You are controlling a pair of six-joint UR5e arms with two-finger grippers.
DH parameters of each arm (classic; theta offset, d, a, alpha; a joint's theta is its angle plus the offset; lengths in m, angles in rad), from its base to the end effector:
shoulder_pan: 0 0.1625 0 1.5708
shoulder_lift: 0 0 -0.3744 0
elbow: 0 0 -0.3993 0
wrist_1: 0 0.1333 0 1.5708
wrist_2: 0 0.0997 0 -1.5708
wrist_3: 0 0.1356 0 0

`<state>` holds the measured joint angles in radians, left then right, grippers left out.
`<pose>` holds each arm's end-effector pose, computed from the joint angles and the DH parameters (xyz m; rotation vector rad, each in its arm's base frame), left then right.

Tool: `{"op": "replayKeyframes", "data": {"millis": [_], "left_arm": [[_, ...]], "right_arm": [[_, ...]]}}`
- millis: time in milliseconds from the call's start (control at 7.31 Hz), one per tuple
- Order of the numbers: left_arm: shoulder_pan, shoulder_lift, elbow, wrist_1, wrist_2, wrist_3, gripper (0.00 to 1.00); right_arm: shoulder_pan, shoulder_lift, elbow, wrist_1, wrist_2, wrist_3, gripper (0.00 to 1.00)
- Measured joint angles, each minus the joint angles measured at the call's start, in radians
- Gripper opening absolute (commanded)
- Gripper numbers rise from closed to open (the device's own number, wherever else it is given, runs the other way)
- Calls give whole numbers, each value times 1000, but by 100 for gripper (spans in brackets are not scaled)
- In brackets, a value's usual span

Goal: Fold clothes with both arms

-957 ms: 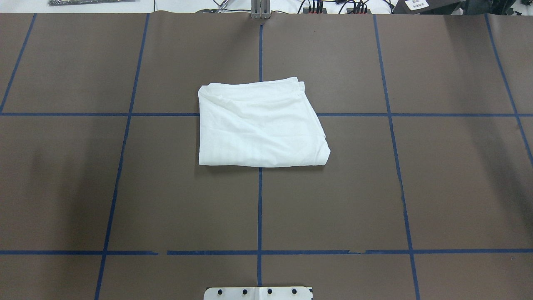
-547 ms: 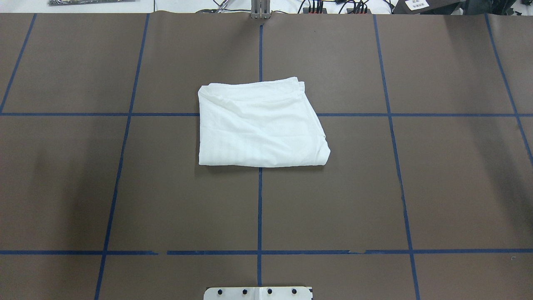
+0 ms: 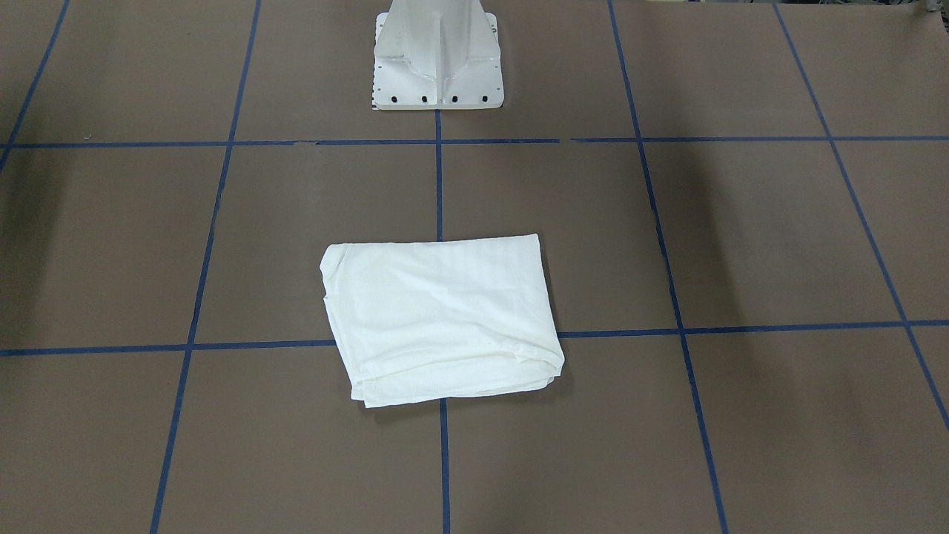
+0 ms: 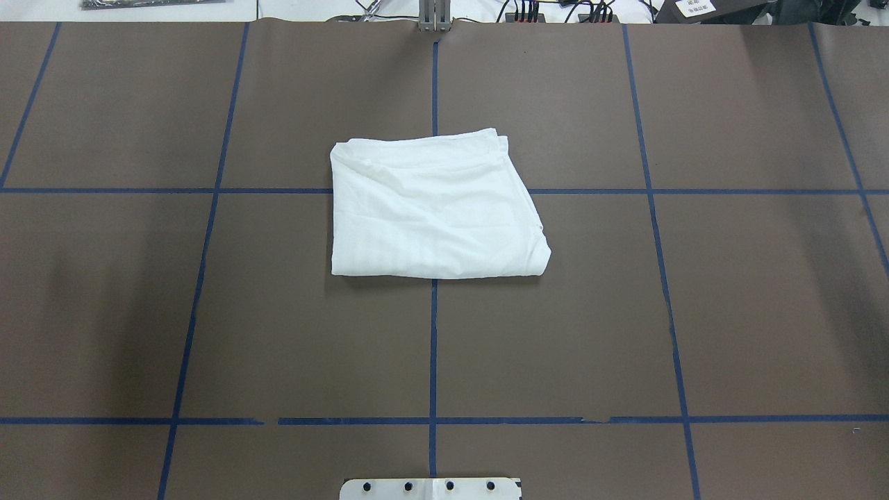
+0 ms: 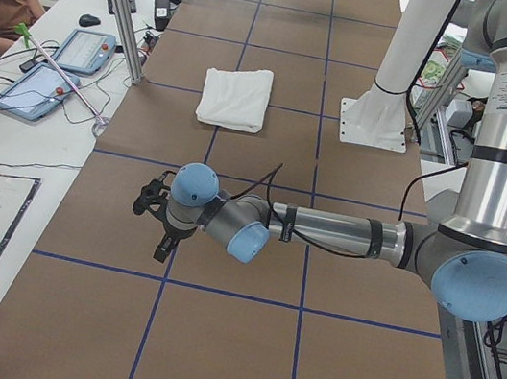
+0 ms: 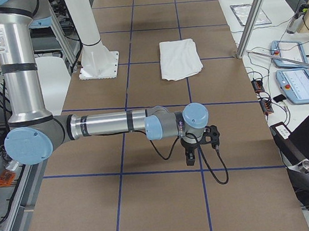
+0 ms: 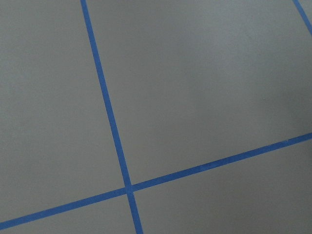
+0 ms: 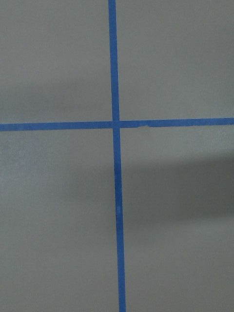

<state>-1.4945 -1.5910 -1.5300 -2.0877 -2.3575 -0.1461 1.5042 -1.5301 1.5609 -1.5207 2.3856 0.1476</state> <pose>0.0040 -0.5413 0.5818 0.3815 0.8168 0.1301 -0.0001 -0.5224 0.6090 -0.0111 -0.8179 0.0435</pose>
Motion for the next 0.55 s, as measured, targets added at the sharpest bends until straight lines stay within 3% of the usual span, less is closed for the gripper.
{"op": "replayKeyframes", "data": {"millis": [547], "left_arm": [[-34, 68, -105, 77, 13, 13, 100]], "right_arm": [[-10, 10, -3, 1, -55, -1, 100]]}}
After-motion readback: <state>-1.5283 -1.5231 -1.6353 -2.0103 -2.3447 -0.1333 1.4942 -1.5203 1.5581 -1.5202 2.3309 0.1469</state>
